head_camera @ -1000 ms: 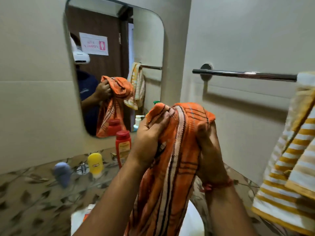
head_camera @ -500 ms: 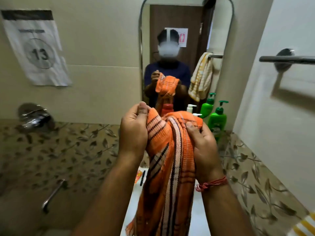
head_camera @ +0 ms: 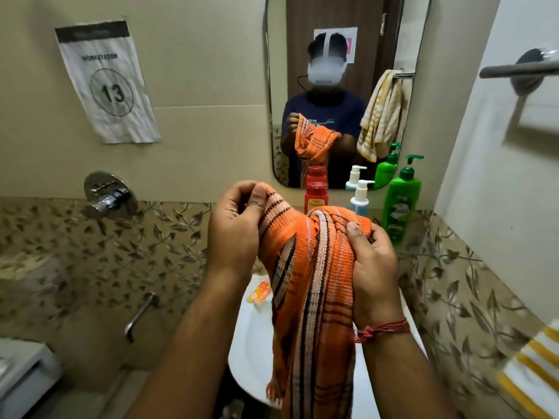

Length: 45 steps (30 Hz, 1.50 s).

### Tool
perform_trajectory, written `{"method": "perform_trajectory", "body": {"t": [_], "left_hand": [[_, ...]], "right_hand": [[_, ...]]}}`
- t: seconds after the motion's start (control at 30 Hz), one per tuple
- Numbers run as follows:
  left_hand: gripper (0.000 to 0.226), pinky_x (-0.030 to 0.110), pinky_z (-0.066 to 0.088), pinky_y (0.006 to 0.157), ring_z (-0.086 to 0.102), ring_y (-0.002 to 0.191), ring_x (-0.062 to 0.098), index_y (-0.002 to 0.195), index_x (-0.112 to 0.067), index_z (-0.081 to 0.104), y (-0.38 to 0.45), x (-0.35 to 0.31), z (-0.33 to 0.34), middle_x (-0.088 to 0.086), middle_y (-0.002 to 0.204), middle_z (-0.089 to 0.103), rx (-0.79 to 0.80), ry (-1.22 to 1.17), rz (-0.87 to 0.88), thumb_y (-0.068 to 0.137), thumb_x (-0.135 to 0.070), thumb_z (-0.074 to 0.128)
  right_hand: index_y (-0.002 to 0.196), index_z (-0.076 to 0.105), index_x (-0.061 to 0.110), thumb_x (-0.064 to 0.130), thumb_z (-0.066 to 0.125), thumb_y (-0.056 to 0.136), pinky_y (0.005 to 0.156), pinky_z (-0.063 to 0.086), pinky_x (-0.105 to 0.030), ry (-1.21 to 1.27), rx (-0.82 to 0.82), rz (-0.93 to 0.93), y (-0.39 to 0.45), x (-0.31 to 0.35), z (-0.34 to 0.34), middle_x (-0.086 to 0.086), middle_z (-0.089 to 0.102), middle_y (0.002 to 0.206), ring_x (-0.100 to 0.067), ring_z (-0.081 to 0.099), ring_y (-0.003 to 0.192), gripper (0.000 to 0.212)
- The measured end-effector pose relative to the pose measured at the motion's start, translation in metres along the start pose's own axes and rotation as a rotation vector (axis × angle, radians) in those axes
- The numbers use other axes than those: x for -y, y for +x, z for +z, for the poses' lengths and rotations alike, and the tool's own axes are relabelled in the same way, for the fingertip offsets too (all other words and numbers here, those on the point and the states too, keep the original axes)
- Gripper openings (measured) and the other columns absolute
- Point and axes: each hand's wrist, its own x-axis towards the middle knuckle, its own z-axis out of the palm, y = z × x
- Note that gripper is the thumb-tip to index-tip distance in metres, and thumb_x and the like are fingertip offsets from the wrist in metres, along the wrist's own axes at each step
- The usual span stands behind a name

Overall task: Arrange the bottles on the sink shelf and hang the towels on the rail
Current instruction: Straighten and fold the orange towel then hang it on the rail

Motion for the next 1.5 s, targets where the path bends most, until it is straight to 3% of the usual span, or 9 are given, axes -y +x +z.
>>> {"method": "perform_trajectory", "body": {"t": [0.13,0.27,0.47,0.6,0.77,0.97,1.2,1.33,1.5], "left_hand": [[0.022,0.041,0.06,0.076,0.066,0.084,0.017,0.082,-0.032,0.069,0.001,-0.009,-0.002,-0.002,0.086,0.069,-0.045,-0.057,-0.022,0.101,-0.029,0.058],[0.024,0.053,0.059,0.078,0.065,0.08,0.022,0.08,-0.03,0.066,0.007,-0.014,-0.006,-0.001,0.083,0.068,-0.083,-0.097,-0.084,0.101,-0.028,0.057],[0.023,0.04,0.058,0.067,0.064,0.068,0.016,0.082,-0.031,0.064,0.009,-0.022,-0.007,-0.005,0.074,0.067,-0.036,-0.133,-0.11,0.103,-0.03,0.055],[0.02,0.025,0.052,0.054,0.06,0.056,0.005,0.089,-0.021,0.063,0.01,-0.04,-0.014,-0.008,0.066,0.064,0.037,-0.144,-0.103,0.105,-0.025,0.052],[0.023,0.033,0.055,0.063,0.061,0.067,0.015,0.085,-0.022,0.066,0.007,-0.06,-0.022,-0.002,0.073,0.067,0.28,-0.055,-0.057,0.104,-0.025,0.052],[0.017,0.03,0.053,0.071,0.066,0.071,0.009,0.088,-0.02,0.064,0.01,-0.061,-0.027,-0.007,0.072,0.069,0.396,0.074,0.021,0.101,-0.029,0.056],[0.048,0.034,0.061,0.08,0.07,0.099,0.016,0.122,-0.038,0.054,0.006,-0.055,-0.046,-0.001,0.112,0.062,0.677,0.257,-0.022,0.08,-0.043,0.079],[0.018,0.009,0.047,0.068,0.062,0.094,0.007,0.105,-0.032,0.061,0.001,-0.046,-0.052,-0.01,0.111,0.057,0.523,0.588,0.194,0.092,-0.024,0.069],[0.01,0.017,0.05,0.064,0.065,0.081,0.002,0.093,-0.023,0.064,-0.003,-0.038,-0.042,-0.01,0.088,0.067,0.341,0.513,0.284,0.1,-0.021,0.057]], "right_hand": [[0.123,0.053,0.018,0.032,0.068,0.092,0.07,0.06,-0.036,0.1,-0.061,0.09,-0.007,-0.002,0.0,-0.011,0.07,0.113,-0.018,0.073,0.086,0.038],[0.137,0.042,0.041,0.073,0.07,0.069,0.094,0.051,-0.041,-0.372,0.146,0.04,-0.017,0.002,-0.001,0.001,0.048,0.136,-0.02,0.056,0.115,0.079],[0.131,0.049,0.039,0.061,0.052,0.09,0.073,0.044,-0.017,-0.875,0.584,-0.043,-0.028,0.017,0.017,0.005,0.044,0.125,-0.007,0.052,0.101,0.046],[0.124,0.056,0.037,0.063,0.053,0.09,0.085,0.059,-0.037,-0.732,0.846,0.03,-0.025,0.029,0.011,0.007,0.07,0.113,-0.012,0.069,0.099,0.044],[0.131,0.048,0.028,0.056,0.064,0.084,0.085,0.06,-0.036,-0.307,0.736,-0.306,-0.028,0.065,0.029,0.003,0.064,0.118,-0.019,0.068,0.108,0.057],[0.096,0.058,0.019,0.018,0.063,0.094,0.061,0.053,-0.028,-0.585,0.556,-0.573,-0.034,0.075,0.065,0.001,0.062,0.08,-0.012,0.062,0.071,0.005],[0.09,0.06,0.019,0.015,0.058,0.097,0.076,0.056,-0.052,-0.4,0.473,-0.337,-0.028,0.079,0.063,-0.01,0.066,0.086,-0.024,0.066,0.079,0.008],[0.091,0.061,0.016,0.012,0.058,0.097,0.075,0.056,-0.048,-0.402,0.452,-0.254,-0.022,0.084,0.057,-0.01,0.066,0.087,-0.024,0.064,0.078,0.008],[0.091,0.061,0.016,0.014,0.058,0.097,0.062,0.052,-0.028,-0.374,0.465,-0.226,-0.017,0.09,0.05,0.0,0.064,0.082,-0.009,0.062,0.069,0.007]]}}
